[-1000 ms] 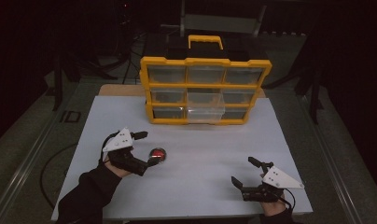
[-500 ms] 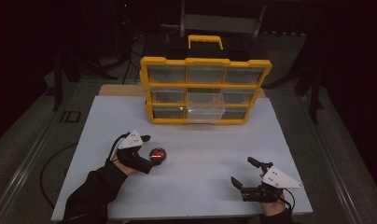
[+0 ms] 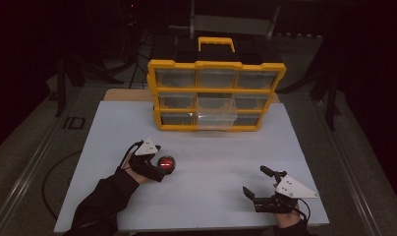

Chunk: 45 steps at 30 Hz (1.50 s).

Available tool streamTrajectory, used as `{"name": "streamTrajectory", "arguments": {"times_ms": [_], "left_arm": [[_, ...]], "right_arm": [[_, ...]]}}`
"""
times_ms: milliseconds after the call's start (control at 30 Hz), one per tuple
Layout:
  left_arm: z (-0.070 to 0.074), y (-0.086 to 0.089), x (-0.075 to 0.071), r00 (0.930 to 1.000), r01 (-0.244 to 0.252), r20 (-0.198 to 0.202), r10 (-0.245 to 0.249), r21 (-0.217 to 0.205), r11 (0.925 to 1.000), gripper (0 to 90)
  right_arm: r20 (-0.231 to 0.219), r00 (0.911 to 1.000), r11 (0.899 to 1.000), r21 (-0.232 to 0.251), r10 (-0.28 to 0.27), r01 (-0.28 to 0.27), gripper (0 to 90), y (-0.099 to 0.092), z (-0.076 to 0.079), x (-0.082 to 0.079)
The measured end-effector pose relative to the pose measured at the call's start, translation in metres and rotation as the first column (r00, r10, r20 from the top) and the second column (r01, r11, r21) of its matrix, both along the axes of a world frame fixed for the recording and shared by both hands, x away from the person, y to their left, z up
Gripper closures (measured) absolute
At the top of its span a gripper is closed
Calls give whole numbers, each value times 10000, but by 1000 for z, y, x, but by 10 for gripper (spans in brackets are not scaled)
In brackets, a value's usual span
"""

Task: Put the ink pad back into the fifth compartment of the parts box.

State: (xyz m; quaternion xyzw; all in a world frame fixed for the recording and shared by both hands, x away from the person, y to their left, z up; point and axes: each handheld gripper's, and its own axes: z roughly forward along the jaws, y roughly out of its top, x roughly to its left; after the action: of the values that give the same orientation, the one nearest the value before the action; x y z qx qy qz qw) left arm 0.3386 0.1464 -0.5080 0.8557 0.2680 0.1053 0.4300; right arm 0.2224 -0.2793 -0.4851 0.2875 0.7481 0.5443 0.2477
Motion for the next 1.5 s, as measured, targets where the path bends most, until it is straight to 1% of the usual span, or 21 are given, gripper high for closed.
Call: {"name": "streamTrajectory", "arguments": {"times_ms": [167,233,267,333,367,433,467,500,533,567,633,700,800,900,1000,1067,1200,1267,1300,1333,1500], "left_arm": [[-5,-5,3,9994,118,-341,-104,424,9990,32],[-6,-6,3,9993,88,-369,-68,543,9985,33],[-7,-7,4,9990,15,-449,18,743,9972,33],[-8,-8,6,9985,3,-544,42,838,9965,58],[-9,-8,6,9985,-78,-528,132,1013,9948,63],[-9,-9,6,9984,-36,-554,96,1067,9943,77],[-10,-10,7,9984,-164,-515,234,1318,9911,77],[-11,-11,8,9978,-69,-648,157,1339,9910,97],[-11,-11,8,9978,-106,-633,197,1414,9899,109],[-13,-13,9,9971,-14,-746,130,1533,9882,132],[-13,-13,9,9971,-14,-746,130,1533,9882,145],[-15,-15,10,9963,-36,-843,183,1714,9852,166],[-14,-15,11,9964,-164,-791,310,1787,9838,229],[-14,-15,10,9964,-223,-765,369,1838,9827,243],[-13,-18,9,9962,-270,-751,434,2073,9779,249],[-12,-20,7,9972,-192,-661,346,2210,9751,301],[-11,-20,8,9957,-284,-796,473,2234,9743,306],[-11,-20,8,9954,-254,-840,455,2255,9739,306],[-12,-19,8,9952,-247,-871,442,2128,9768,308],[-12,-18,9,9953,-222,-875,414,2101,9774,308],[-11,-18,10,9950,-111,-941,320,2147,9766,310]], "right_arm": [[-15,10000,10000,13,13,-13,82,0,0,0],[-15,10000,10000,13,13,-13,82,0,0,0],[-8,10000,10000,8,16,-16,82,0,0,0],[-21,10000,10000,9,22,-22,82,0,0,0],[-19,10000,10000,5,25,-25,82,0,0,0],[-19,10000,10000,5,25,-25,82,0,0,0],[-23,10000,10000,3,27,-27,82,0,0,0],[-24,10000,10000,6,31,-31,82,0,0,0],[-22,10000,10000,21,27,-27,82,0,0,0],[-28,10000,10000,24,38,-38,82,0,0,0],[-38,10000,10000,18,30,-30,82,0,0,0],[-47,10000,10000,6,33,-33,82,0,0,0],[-46,10000,10000,30,24,-24,82,0,0,0],[-52,10000,10000,-10,33,-33,82,0,0,0],[-49,10000,10000,-6,29,-29,82,0,0,0],[-30,10000,10000,-26,28,-28,82,0,0,0],[-7,10000,10000,-25,31,-31,82,1,0,-1],[14,10000,10000,-35,48,-48,82,1,0,-1],[16,10000,10000,-36,55,-55,82,1,0,-1],[-8,10000,10000,-41,45,-45,82,2,0,-1],[-15,10000,10000,-27,41,-41,82,1,0,0]]}}
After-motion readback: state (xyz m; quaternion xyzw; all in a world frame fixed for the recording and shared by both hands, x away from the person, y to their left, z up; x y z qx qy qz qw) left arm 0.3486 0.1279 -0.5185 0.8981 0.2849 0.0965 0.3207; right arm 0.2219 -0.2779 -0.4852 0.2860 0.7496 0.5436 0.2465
